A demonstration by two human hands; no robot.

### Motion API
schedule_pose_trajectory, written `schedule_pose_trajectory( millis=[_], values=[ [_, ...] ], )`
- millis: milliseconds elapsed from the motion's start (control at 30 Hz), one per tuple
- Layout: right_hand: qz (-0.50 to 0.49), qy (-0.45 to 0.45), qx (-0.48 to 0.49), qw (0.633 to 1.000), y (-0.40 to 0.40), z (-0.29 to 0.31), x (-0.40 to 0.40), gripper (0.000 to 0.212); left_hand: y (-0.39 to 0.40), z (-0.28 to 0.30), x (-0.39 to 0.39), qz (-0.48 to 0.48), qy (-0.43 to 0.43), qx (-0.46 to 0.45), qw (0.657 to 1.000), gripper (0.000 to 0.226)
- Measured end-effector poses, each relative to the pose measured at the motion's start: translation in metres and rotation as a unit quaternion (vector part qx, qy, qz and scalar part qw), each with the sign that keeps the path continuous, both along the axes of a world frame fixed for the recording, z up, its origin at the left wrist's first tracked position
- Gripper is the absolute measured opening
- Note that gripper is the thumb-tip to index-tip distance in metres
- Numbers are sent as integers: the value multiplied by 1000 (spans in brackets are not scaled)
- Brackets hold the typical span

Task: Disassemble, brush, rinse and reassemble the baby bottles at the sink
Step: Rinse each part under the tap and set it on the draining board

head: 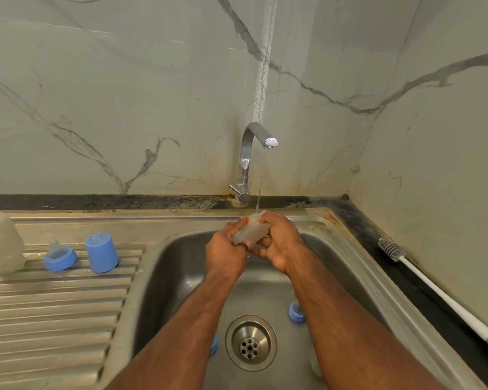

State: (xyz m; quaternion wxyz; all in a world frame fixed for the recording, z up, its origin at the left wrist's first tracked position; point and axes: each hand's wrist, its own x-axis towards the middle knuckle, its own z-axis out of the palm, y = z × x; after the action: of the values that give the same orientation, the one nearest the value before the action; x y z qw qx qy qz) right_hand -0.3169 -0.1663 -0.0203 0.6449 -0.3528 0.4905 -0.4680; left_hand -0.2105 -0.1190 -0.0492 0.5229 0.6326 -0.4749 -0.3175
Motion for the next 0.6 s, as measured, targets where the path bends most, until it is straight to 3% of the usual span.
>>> schedule_pose_trajectory(
  millis=[100, 167, 267, 367, 500, 600],
  values=[
    [3, 59, -24, 998, 1, 2, -6, 27, 1, -2, 3, 24, 12, -2, 1000, 58],
    [-12, 17, -37, 999, 1, 1, -7, 26, 0, -1, 1, 39, 63, -7, 997, 52],
    [-17, -20, -49, 998, 2, -2, -9, 31, -1, 0, -1, 5, 215, 25, 976, 32],
    [30, 40, -57, 997, 4, -9, -14, 40, 3, 4, -1, -37, 395, 42, 917, 26],
    [95, 208, -85, 970, 5, -12, -24, 55, 4, 11, -4, -43, 344, 27, 937, 39],
    [122, 279, -148, 941, 5, -15, -25, 69, 4, 8, -5, -54, 312, 25, 948, 47]
  ],
)
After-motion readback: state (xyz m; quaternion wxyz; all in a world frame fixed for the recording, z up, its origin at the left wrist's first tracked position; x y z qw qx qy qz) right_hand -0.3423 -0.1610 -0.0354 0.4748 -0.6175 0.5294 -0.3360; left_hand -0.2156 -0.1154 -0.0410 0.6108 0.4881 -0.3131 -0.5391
